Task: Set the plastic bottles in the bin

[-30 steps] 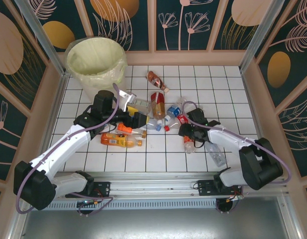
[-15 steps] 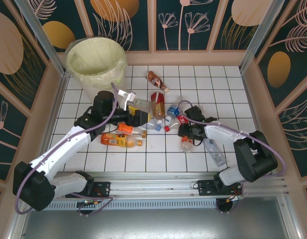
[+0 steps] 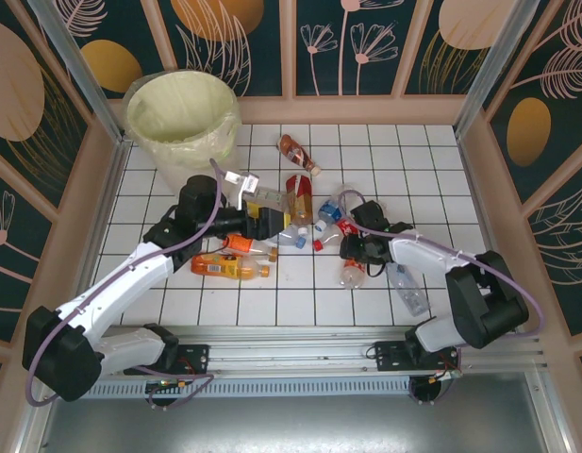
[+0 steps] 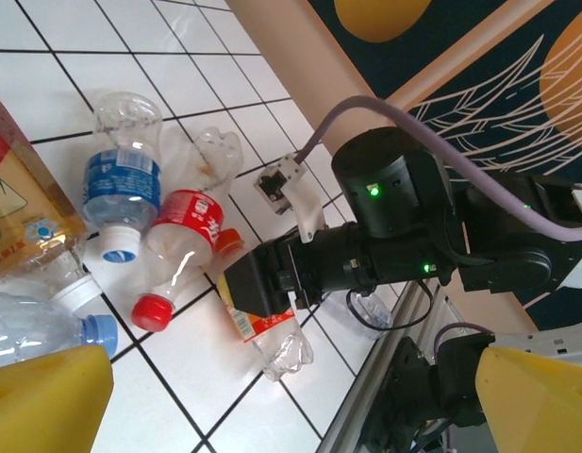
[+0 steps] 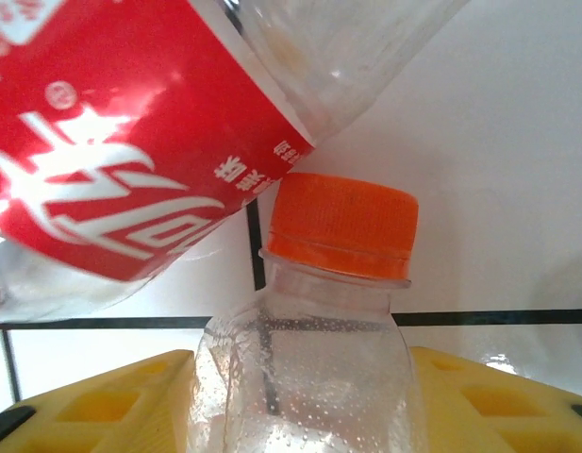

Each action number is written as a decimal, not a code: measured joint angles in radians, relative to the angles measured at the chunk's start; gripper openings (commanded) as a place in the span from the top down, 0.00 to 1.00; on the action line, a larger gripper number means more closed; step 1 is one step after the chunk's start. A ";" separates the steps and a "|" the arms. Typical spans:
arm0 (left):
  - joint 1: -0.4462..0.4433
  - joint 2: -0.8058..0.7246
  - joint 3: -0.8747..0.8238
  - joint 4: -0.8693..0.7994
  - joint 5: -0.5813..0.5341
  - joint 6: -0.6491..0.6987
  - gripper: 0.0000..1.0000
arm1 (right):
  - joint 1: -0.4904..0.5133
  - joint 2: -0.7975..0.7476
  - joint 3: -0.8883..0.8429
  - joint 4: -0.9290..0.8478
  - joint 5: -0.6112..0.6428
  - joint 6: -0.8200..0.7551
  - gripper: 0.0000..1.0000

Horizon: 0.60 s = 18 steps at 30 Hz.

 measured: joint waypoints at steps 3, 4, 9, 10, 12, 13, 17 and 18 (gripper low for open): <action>-0.011 -0.001 -0.027 0.037 -0.006 -0.034 0.01 | 0.000 -0.081 0.000 -0.002 0.000 -0.005 0.48; -0.015 0.000 -0.035 0.047 -0.009 -0.043 0.01 | 0.000 -0.108 0.000 -0.002 -0.001 -0.011 0.48; -0.061 0.019 -0.091 0.138 -0.012 -0.109 0.01 | 0.000 -0.256 0.033 -0.003 -0.028 -0.043 0.47; -0.076 0.032 -0.100 0.170 -0.008 -0.132 0.01 | 0.000 -0.277 0.043 -0.002 -0.034 -0.047 0.47; -0.106 0.063 -0.118 0.261 0.009 -0.194 0.01 | 0.001 -0.329 0.066 0.010 -0.056 -0.058 0.47; -0.122 0.082 -0.126 0.312 0.014 -0.227 0.01 | 0.002 -0.354 0.076 0.024 -0.069 -0.064 0.47; -0.169 0.130 -0.129 0.426 0.015 -0.295 0.02 | 0.006 -0.413 0.103 0.084 -0.126 -0.071 0.47; -0.179 0.140 -0.129 0.452 0.016 -0.306 0.01 | 0.006 -0.422 0.110 0.105 -0.147 -0.071 0.47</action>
